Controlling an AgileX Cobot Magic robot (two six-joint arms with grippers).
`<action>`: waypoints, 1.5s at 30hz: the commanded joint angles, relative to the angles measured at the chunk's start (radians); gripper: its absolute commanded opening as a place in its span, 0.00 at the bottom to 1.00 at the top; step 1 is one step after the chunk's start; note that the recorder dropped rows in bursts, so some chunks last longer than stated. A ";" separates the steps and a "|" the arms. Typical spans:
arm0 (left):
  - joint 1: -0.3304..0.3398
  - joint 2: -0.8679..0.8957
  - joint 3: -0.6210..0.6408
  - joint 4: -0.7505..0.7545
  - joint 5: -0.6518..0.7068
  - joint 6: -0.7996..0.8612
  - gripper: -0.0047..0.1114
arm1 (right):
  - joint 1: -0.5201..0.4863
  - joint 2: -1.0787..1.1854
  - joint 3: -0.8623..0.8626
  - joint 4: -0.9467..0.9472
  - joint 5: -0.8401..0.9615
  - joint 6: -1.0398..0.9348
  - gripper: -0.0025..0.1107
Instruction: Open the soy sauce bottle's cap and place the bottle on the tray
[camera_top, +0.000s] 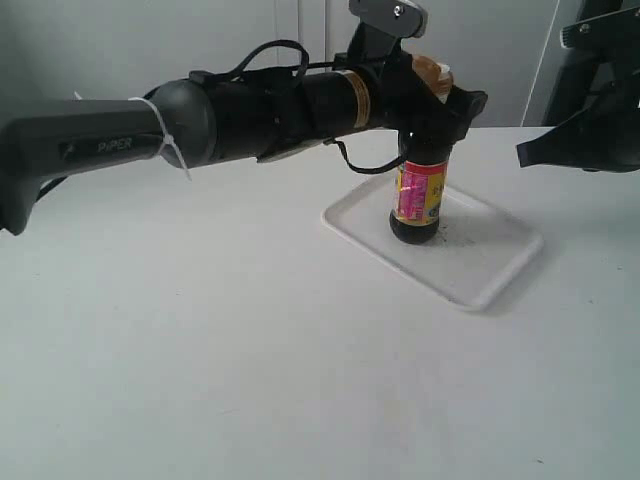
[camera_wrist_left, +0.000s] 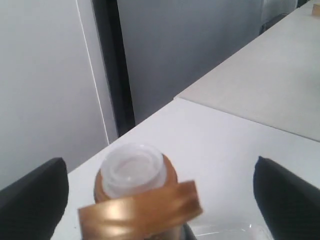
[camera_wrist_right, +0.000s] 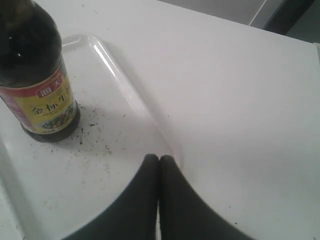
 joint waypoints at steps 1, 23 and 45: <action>0.001 -0.040 -0.004 0.017 0.024 -0.008 0.94 | -0.006 -0.001 0.007 0.003 -0.007 0.000 0.02; 0.001 -0.262 0.017 0.501 0.082 -0.436 0.63 | -0.006 -0.001 0.007 0.003 -0.005 0.000 0.02; 0.001 -0.597 0.409 0.785 0.496 -0.430 0.04 | -0.006 -0.001 0.007 0.003 0.007 0.000 0.02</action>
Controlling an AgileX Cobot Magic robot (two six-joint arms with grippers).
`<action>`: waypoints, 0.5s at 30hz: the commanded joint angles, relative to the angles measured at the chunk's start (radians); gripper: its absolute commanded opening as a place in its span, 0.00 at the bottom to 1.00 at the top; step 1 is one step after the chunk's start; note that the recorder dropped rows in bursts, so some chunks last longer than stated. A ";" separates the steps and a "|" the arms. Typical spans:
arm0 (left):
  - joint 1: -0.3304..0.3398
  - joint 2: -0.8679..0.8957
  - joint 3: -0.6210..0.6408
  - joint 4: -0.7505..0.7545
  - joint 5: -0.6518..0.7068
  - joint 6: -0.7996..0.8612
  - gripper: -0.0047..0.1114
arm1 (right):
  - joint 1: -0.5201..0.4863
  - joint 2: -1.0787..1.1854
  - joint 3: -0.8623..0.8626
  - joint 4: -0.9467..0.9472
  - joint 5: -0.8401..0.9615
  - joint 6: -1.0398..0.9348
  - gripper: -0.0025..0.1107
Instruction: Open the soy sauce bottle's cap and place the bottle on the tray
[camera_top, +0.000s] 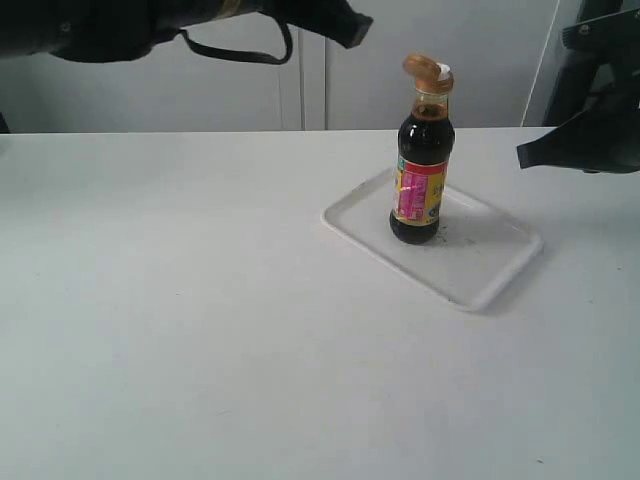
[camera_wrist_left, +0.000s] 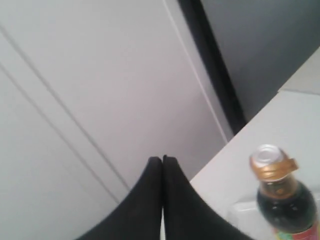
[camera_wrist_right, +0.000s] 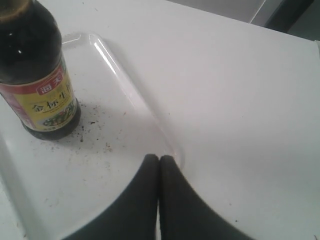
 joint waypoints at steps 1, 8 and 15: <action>0.001 -0.062 0.063 0.012 0.163 0.055 0.04 | -0.006 -0.001 0.007 0.003 0.002 0.000 0.02; 0.001 -0.100 0.139 -0.044 0.538 0.269 0.04 | -0.006 -0.001 0.007 0.003 0.006 0.000 0.02; 0.076 -0.101 0.136 -0.532 0.742 0.677 0.04 | -0.006 -0.001 0.007 0.003 0.006 0.000 0.02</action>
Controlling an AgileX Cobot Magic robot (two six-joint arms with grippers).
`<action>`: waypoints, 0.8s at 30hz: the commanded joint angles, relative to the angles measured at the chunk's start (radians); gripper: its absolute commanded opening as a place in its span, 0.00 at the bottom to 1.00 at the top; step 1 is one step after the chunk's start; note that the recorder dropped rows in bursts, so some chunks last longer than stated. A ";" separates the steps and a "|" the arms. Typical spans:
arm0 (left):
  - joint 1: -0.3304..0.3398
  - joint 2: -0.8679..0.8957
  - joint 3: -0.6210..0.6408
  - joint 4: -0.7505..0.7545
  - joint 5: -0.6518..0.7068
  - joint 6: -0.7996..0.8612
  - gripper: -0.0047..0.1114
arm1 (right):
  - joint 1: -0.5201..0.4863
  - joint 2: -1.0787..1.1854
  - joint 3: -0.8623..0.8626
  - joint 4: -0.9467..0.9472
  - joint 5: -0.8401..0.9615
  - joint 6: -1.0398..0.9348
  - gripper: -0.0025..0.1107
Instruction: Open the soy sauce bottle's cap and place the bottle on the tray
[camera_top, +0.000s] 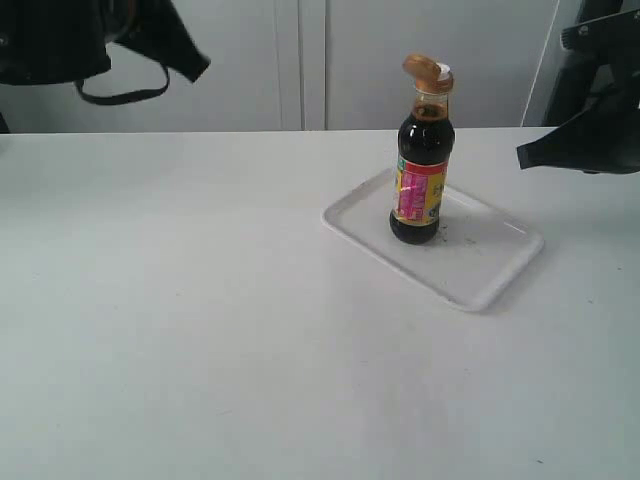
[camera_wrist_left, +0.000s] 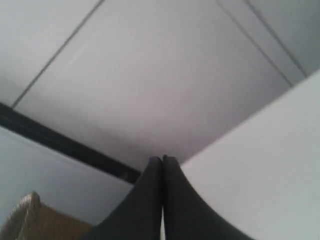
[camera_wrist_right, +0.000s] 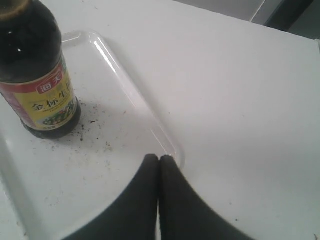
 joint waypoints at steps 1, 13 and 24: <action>0.079 -0.016 0.008 -0.356 0.089 0.254 0.04 | -0.006 -0.001 0.007 0.003 0.004 0.000 0.02; 0.316 -0.082 0.008 -1.005 0.231 0.677 0.04 | -0.006 -0.022 -0.004 -0.046 0.071 -0.004 0.02; 0.355 -0.189 0.016 -1.082 0.298 0.752 0.04 | -0.006 -0.149 -0.083 -0.092 0.411 -0.004 0.02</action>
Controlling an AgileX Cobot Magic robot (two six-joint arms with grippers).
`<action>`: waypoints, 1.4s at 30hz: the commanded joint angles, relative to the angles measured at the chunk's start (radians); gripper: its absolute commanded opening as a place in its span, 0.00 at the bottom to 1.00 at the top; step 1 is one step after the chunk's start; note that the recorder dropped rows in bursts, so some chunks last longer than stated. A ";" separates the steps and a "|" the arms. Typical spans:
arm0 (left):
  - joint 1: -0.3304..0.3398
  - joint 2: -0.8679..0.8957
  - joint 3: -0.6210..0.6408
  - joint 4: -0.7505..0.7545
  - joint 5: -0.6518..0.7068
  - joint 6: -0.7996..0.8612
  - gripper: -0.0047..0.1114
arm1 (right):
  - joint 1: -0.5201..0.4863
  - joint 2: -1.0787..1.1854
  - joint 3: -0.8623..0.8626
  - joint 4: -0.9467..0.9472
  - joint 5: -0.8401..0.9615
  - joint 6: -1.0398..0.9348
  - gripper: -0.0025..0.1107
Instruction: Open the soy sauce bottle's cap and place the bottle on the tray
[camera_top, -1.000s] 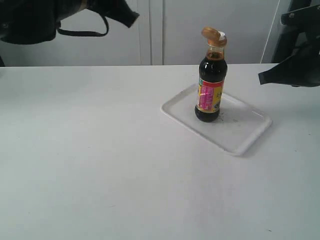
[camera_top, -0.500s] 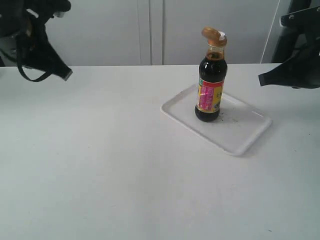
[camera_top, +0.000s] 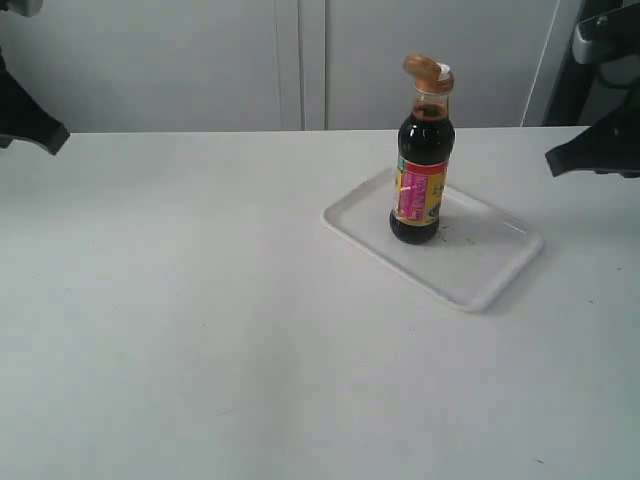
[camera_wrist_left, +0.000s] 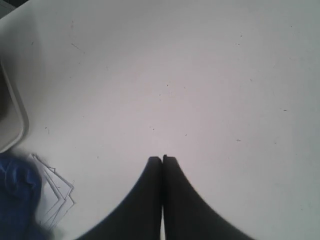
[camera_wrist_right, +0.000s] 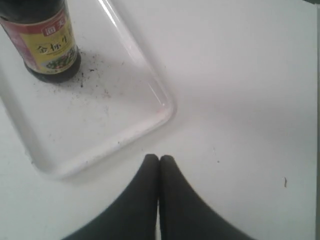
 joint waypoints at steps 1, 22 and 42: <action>0.012 -0.049 0.022 -0.048 0.046 0.022 0.04 | -0.006 -0.071 -0.013 -0.017 0.104 -0.004 0.02; 0.012 -0.497 0.547 -0.092 -0.272 -0.048 0.04 | 0.028 -0.557 0.352 0.068 -0.292 -0.004 0.02; 0.012 -1.055 0.846 -0.143 -0.392 -0.133 0.04 | 0.028 -0.919 0.675 0.128 -0.433 0.000 0.02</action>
